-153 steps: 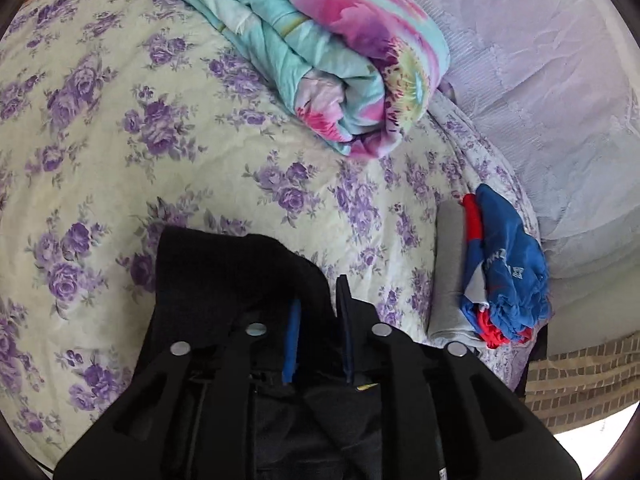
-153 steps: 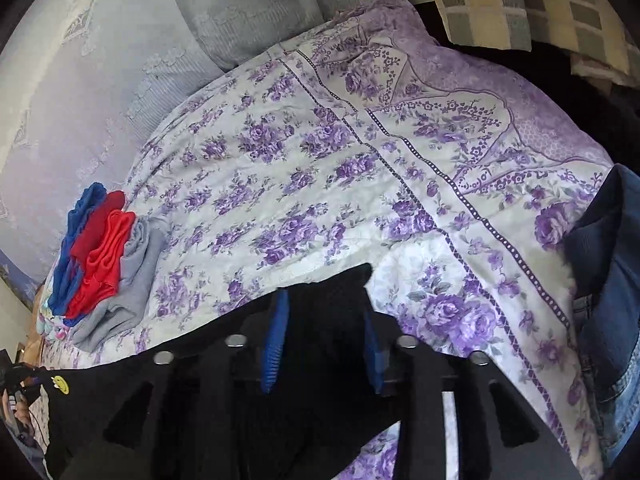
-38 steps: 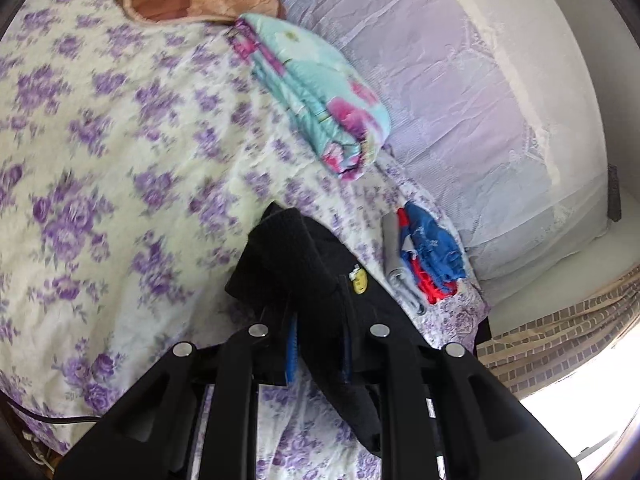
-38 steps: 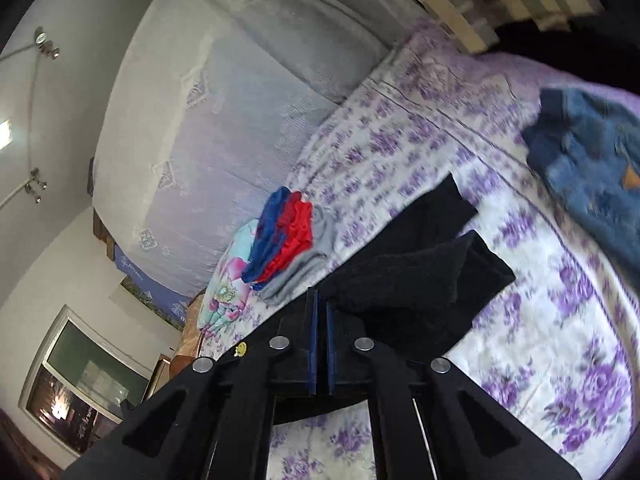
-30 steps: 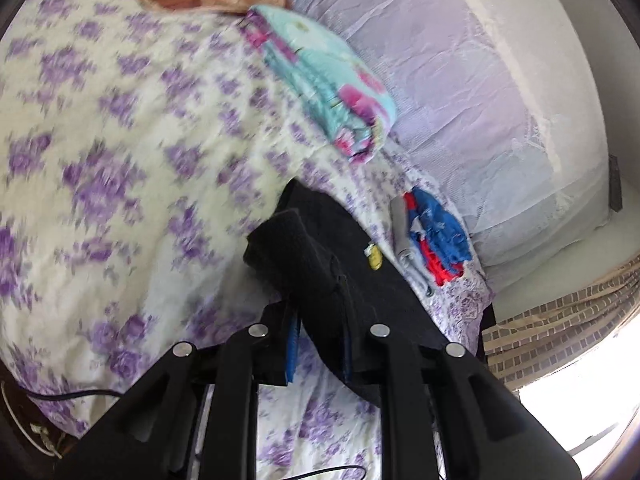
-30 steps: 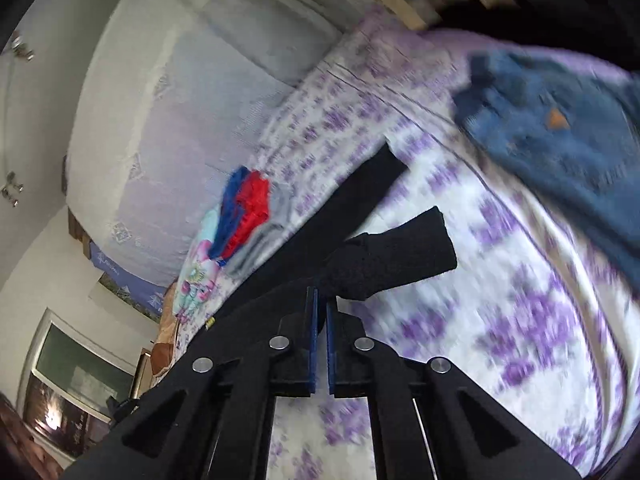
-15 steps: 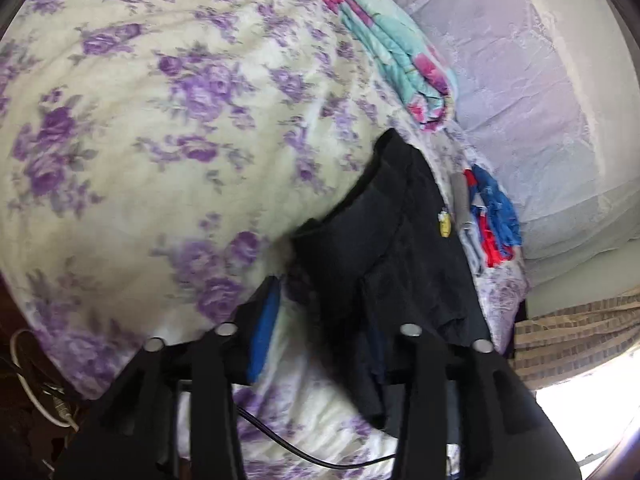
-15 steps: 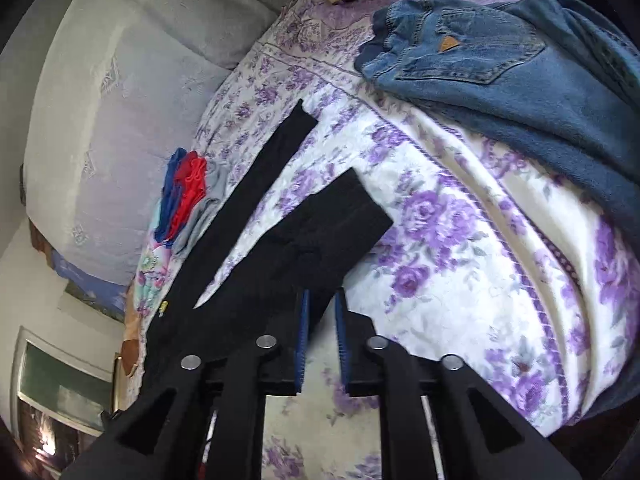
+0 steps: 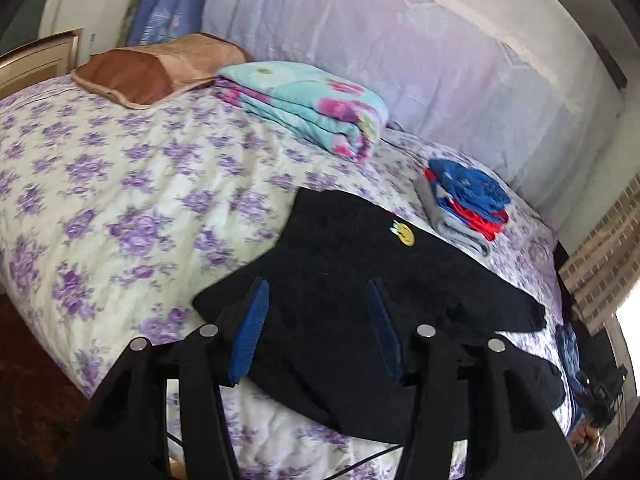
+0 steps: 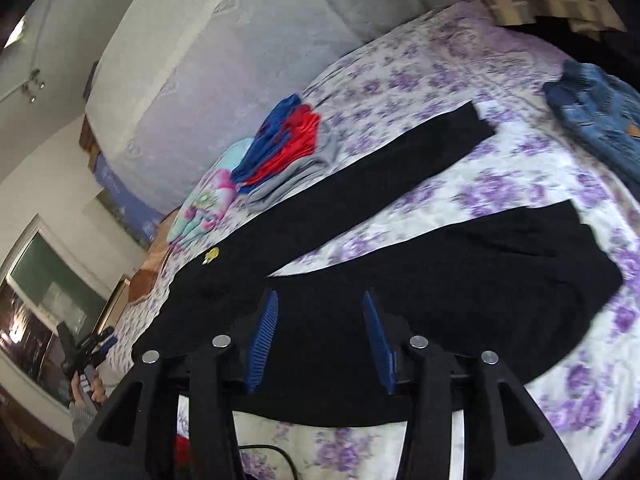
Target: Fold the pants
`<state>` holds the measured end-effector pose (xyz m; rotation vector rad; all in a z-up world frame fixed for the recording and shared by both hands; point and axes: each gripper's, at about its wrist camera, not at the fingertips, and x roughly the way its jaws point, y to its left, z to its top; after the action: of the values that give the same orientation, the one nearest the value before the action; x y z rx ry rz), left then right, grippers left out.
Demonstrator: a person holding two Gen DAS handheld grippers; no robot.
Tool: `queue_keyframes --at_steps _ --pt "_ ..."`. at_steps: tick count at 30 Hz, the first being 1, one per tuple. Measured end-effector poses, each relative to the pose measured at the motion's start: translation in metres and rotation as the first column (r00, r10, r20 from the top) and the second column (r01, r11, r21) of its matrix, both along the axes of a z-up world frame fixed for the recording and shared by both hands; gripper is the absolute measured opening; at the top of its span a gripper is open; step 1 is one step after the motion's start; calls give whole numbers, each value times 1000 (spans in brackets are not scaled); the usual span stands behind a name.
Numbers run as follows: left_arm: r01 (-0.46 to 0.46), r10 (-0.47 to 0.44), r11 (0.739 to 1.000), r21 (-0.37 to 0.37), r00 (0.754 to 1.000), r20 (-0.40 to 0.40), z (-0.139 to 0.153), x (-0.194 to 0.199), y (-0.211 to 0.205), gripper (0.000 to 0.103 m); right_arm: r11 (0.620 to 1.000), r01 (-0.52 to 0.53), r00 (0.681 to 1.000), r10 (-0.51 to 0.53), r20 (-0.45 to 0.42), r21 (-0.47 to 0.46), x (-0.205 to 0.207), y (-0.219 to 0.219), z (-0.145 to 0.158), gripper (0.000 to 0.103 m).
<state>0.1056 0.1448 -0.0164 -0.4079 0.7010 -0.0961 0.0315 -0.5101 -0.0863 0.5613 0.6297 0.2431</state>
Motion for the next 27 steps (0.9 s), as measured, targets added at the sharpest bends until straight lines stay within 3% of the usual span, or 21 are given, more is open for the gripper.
queue_keyframes --at_steps 4,6,7,8,9,12,14,16,19,23,27 --pt "93 -93 996 -5 985 -148 -44 37 -26 50 995 -96 992 95 -77 -4 25 28 -19 49" --pt "88 -77 996 34 967 -244 -74 51 -31 49 995 -96 983 96 -154 3 34 26 -39 50" --pt "93 -82 995 34 965 -249 -84 54 -30 48 996 -84 977 85 -196 13 37 21 -51 46" --pt "98 -87 994 41 973 -216 -83 52 -29 48 996 -79 973 87 -212 48 37 15 -60 42" --pt "107 -97 994 37 971 -218 -81 51 -27 48 995 -69 975 83 -205 73 35 8 -65 30" --pt "72 -69 997 6 975 -210 -67 50 -21 44 992 -40 973 65 -222 116 30 -2 -64 27" --pt "85 -75 995 51 984 -163 -49 55 -25 45 995 -37 973 57 -225 93 30 2 -57 34" --pt "74 -65 995 63 989 -134 -31 67 -25 48 997 -44 980 56 -193 62 29 6 -43 51" --pt "47 -47 999 3 991 -127 -20 101 -18 58 996 -66 988 73 -136 52 28 13 -25 55" --pt "17 -31 997 -71 981 -194 -27 158 -5 58 998 -64 990 67 -127 30 29 15 -14 59" --pt "-22 9 998 -52 971 -237 -39 193 1 58 999 -36 988 41 -147 36 30 8 -15 60"
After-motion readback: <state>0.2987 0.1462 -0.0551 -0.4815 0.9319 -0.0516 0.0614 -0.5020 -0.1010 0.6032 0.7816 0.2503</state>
